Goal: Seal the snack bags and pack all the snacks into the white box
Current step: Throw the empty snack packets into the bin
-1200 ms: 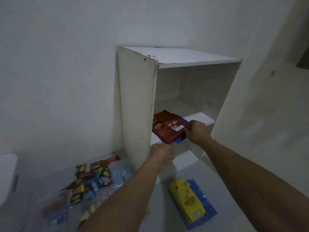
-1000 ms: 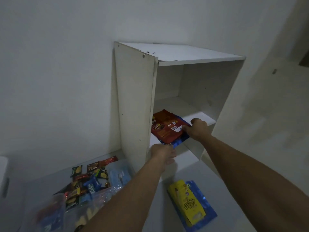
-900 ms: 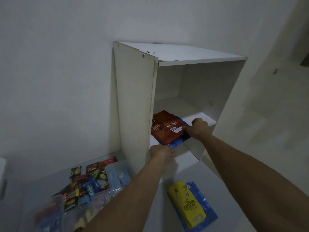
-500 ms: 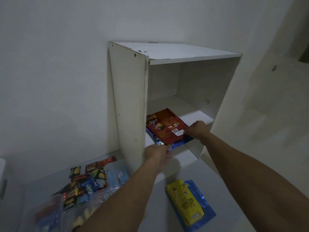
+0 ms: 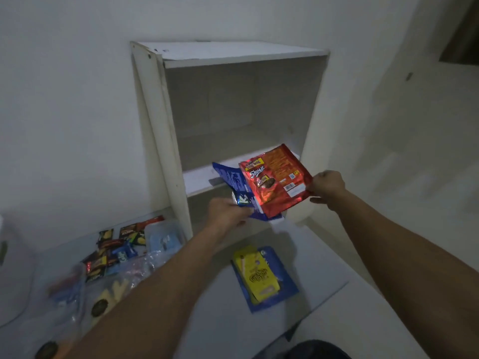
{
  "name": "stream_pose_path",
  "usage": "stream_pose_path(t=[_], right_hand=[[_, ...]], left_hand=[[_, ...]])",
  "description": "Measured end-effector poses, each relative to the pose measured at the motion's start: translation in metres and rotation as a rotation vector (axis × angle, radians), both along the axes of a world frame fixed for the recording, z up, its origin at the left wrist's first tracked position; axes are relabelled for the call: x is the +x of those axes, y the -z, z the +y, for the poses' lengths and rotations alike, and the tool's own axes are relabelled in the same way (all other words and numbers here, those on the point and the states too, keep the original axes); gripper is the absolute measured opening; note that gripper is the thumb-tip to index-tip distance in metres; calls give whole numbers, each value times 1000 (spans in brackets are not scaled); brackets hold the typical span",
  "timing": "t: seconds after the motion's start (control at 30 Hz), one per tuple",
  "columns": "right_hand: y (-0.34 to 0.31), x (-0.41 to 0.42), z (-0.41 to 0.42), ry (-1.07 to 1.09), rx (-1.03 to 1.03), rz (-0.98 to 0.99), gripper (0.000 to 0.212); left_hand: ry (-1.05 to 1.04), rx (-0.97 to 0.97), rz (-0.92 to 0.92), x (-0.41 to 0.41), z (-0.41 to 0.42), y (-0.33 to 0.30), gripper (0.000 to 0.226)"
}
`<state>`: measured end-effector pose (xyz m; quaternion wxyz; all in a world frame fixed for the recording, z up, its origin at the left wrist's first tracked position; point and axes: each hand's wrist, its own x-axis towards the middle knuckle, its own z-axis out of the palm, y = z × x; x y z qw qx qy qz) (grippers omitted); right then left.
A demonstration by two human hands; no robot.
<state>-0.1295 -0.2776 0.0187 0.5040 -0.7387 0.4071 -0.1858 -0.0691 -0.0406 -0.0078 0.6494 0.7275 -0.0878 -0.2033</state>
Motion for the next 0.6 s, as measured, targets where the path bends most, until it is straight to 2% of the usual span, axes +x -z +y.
stream_pose_path(t=[0.17,0.27,0.33,0.6], right_hand=[[9,-83,-48,6,-18,62,17],[20,-131,-74,1,-17,143,18],[31,-163,-87,5,-27,195,18],[106,-266,-106,26,-1,408,11]], left_hand=[[163,149,-9,-45,-35,4,10],[283,273,-14,-72,-61,18,22],[353,332,-27,-93,-78,28,15],[572,554,-49,-170,-133,109,23]])
